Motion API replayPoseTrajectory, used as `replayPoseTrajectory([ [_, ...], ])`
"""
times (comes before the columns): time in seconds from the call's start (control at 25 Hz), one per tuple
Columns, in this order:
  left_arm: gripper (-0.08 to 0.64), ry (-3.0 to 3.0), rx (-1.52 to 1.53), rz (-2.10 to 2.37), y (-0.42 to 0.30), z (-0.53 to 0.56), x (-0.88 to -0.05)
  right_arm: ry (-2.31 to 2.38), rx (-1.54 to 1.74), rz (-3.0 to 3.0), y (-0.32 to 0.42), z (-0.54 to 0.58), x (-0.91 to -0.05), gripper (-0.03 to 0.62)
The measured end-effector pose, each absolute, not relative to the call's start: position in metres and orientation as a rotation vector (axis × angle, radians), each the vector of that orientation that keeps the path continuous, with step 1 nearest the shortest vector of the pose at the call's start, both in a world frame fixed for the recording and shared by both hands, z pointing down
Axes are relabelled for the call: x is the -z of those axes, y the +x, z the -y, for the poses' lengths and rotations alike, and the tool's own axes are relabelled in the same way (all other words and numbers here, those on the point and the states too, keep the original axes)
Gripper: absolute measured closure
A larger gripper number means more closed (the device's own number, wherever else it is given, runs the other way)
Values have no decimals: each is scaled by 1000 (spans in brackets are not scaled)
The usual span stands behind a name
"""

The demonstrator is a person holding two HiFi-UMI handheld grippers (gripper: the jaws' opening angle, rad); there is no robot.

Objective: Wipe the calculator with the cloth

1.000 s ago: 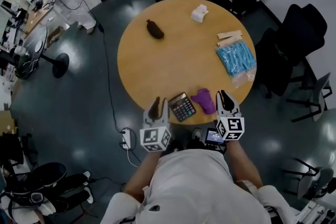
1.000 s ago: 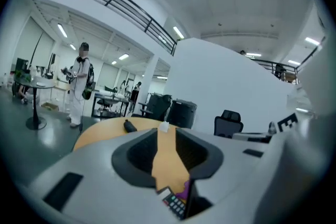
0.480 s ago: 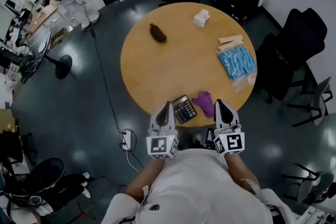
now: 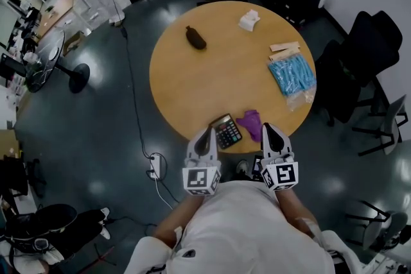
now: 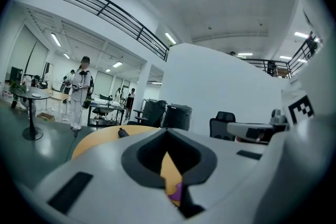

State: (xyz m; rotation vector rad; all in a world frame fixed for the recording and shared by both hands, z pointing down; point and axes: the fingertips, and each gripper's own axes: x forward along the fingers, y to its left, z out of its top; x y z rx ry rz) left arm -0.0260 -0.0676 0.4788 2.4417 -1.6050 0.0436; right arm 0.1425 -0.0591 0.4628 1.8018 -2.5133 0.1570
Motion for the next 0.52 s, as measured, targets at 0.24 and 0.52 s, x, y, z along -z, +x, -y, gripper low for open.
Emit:
replayPoseTrajectory([
  [0.24,554,2447,-48,1604,-24,66,-476,1796,-165,2515,142,57,-463,577],
  [0.52,554,2432,-52,1609,-27,68,-480,1793,-164,2515,143,59,-463,577],
])
